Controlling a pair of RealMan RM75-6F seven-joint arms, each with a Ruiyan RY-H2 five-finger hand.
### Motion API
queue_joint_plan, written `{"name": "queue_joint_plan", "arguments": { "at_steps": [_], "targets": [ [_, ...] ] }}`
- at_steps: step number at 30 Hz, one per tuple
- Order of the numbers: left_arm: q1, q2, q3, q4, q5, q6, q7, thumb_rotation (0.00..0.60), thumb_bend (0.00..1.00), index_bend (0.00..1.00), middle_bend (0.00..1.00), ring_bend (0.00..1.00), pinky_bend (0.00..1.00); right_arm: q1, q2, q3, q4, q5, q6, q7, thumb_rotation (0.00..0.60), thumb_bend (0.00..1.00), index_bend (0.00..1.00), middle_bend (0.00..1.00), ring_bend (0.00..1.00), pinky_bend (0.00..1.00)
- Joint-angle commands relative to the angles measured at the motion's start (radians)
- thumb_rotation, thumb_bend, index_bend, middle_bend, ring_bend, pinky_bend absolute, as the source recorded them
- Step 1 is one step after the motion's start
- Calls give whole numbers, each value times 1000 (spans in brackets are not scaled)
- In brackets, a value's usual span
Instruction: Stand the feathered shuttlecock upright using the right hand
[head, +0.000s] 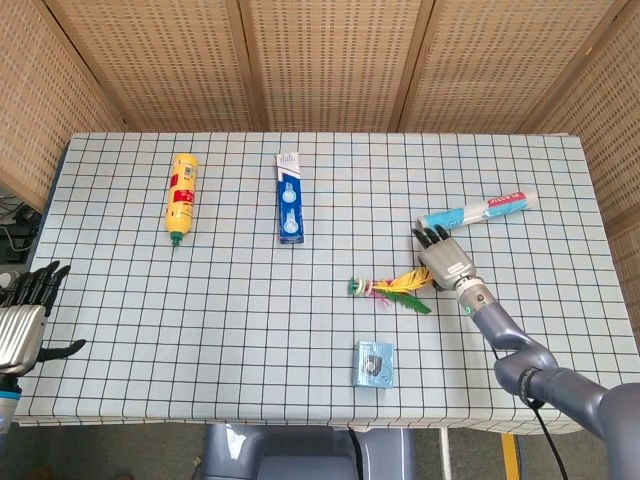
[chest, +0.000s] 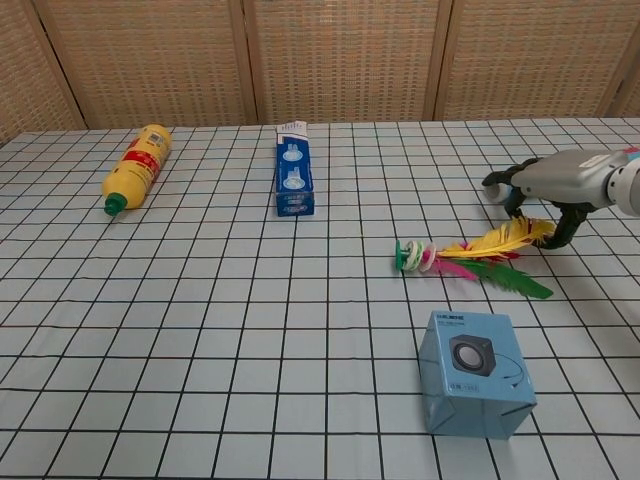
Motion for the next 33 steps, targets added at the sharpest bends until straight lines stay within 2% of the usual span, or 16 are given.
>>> {"name": "queue_joint_plan", "arguments": {
  "at_steps": [1, 12, 17, 24, 27, 33],
  "targets": [
    [-1, 0, 2, -2, 3, -1, 1, 600, 0, 0, 0, 0, 0, -9, 35, 0, -59, -4, 33, -25, 600, 594, 761, 0, 0, 0],
    [1, 9, 11, -5, 26, 5, -17, 600, 0, 0, 0, 0, 0, -21, 220, 15, -390, -39, 166, -193, 600, 600, 783, 16, 0, 0],
    [1, 14, 16, -3, 36, 5, -31, 600, 0, 0, 0, 0, 0, -22, 291, 17, -528, -74, 231, -331, 600, 600, 788, 16, 0, 0],
    [3, 21, 19, -3, 47, 9, -49, 600, 0, 0, 0, 0, 0, -25, 310, 9, -609, -126, 303, -480, 600, 603, 792, 34, 0, 0],
    [4, 24, 21, -2, 53, 11, -52, 600, 0, 0, 0, 0, 0, -27, 312, 10, -635, -131, 318, -507, 600, 603, 792, 38, 0, 0],
    [1, 17, 26, -1, 56, 5, -38, 600, 0, 0, 0, 0, 0, 16, 268, 50, -662, -78, 285, -529, 600, 602, 794, 40, 0, 0]
  ]
}}
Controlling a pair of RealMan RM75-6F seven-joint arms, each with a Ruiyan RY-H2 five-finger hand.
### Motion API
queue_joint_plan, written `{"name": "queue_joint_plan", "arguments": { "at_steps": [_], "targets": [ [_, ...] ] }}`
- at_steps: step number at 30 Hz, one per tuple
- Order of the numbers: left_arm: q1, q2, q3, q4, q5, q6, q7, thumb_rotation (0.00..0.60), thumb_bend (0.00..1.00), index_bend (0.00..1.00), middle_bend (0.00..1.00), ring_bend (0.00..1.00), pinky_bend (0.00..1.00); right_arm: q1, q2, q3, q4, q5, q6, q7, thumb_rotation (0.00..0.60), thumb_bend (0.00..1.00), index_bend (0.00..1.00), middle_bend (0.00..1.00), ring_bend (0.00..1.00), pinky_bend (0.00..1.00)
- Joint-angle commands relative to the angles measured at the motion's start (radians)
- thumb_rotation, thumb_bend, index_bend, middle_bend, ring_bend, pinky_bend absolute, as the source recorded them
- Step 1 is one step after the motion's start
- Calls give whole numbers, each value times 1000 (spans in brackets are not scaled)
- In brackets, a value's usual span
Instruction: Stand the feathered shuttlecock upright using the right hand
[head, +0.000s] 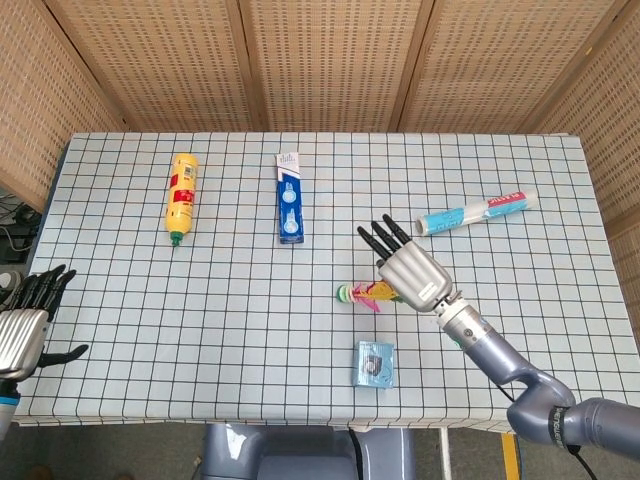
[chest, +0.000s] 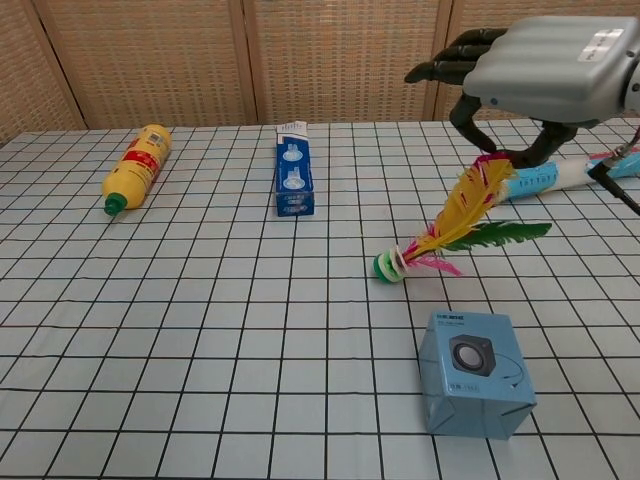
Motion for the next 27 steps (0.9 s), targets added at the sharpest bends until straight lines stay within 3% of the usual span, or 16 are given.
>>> {"name": "queue_joint_plan", "arguments": {
  "at_steps": [1, 8, 16, 18, 19, 20, 22, 24, 27],
  "targets": [
    [-1, -3, 0, 0, -1, -2, 5, 600, 0, 0, 0, 0, 0, 30, -31, 19, -6, 35, -26, -24, 600, 602, 795, 40, 0, 0],
    [-4, -9, -1, 4, -13, -10, 16, 600, 0, 0, 0, 0, 0, 102, -129, 55, 40, 100, -67, -77, 600, 601, 796, 41, 0, 0],
    [-5, -9, -5, 8, -23, -13, 13, 600, 0, 0, 0, 0, 0, 139, -166, 75, 70, 146, -66, -108, 600, 599, 762, 45, 0, 0],
    [-5, -9, -5, 9, -25, -14, 12, 600, 0, 0, 0, 0, 0, 142, -167, 75, 73, 149, -57, -117, 600, 564, 585, 33, 0, 0],
    [-5, -9, -5, 10, -27, -15, 11, 600, 0, 0, 0, 0, 0, 141, -166, 74, 71, 152, -53, -117, 600, 492, 397, 19, 0, 0],
    [-6, -9, -5, 11, -27, -16, 11, 600, 0, 0, 0, 0, 0, 140, -163, 72, 66, 157, -52, -114, 600, 377, 205, 6, 0, 0],
    [-6, -9, -5, 12, -28, -18, 10, 600, 0, 0, 0, 0, 0, 137, -152, 70, 51, 167, -51, -102, 600, 160, 26, 0, 0, 0],
    [-6, -9, -4, 11, -27, -18, 11, 600, 0, 0, 0, 0, 0, 131, -138, 69, 35, 160, -38, -87, 600, 32, 0, 0, 0, 0],
    [-4, -7, -2, 6, -20, -11, 8, 600, 0, 0, 0, 0, 0, 90, -77, 76, -21, 120, 39, -41, 600, 0, 0, 0, 0, 0]
  ]
}}
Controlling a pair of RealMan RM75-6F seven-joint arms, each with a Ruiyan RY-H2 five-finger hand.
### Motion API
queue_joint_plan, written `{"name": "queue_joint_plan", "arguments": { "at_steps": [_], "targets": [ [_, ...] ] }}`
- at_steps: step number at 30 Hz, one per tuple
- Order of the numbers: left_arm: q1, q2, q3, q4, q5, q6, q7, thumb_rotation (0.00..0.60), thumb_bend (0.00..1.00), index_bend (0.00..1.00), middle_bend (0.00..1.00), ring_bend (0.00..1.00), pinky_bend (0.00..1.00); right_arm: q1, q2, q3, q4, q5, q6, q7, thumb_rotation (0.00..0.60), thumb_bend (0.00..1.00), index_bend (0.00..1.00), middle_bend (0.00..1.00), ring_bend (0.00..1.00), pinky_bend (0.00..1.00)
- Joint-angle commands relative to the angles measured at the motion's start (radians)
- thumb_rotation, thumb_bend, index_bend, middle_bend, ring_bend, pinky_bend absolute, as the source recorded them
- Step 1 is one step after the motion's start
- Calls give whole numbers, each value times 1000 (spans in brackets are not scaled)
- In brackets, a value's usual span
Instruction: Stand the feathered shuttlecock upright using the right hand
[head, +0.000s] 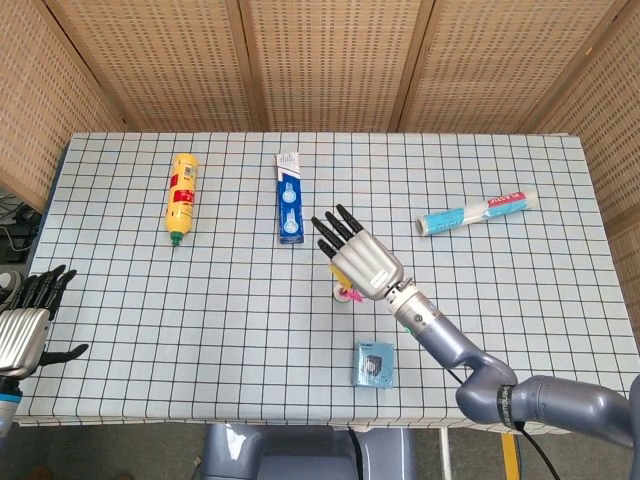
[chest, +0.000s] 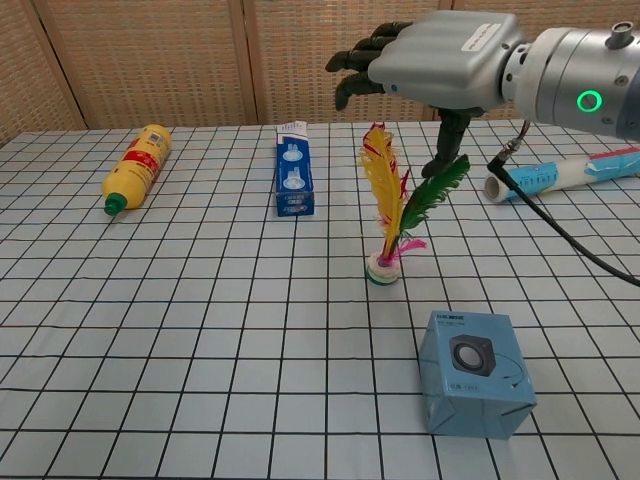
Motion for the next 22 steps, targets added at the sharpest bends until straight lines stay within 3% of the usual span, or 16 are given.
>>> {"name": "queue_joint_plan", "arguments": {
  "at_steps": [1, 5, 11, 17, 22],
  "targets": [
    [4, 4, 3, -4, 9, 10, -5, 600, 0, 0, 0, 0, 0, -66, 96, 0, -81, -60, 101, 67, 600, 0, 0, 0, 0, 0],
    [10, 6, 7, -4, 28, 26, -8, 600, 0, 0, 0, 0, 0, -178, 212, -20, -111, -136, 233, 236, 600, 0, 0, 0, 0, 0],
    [8, -5, 14, 11, 56, 33, -7, 600, 0, 0, 0, 0, 0, -325, 260, -54, -50, -141, 366, 513, 600, 0, 0, 0, 0, 0],
    [9, -23, 19, 32, 91, 57, -16, 600, 0, 0, 0, 0, 0, -447, 250, -130, 46, -135, 407, 691, 600, 0, 0, 0, 0, 0],
    [15, -25, 22, 40, 107, 75, -26, 600, 0, 0, 0, 0, 0, -532, 205, -188, 138, -158, 457, 735, 600, 0, 0, 0, 0, 0]
  ]
}}
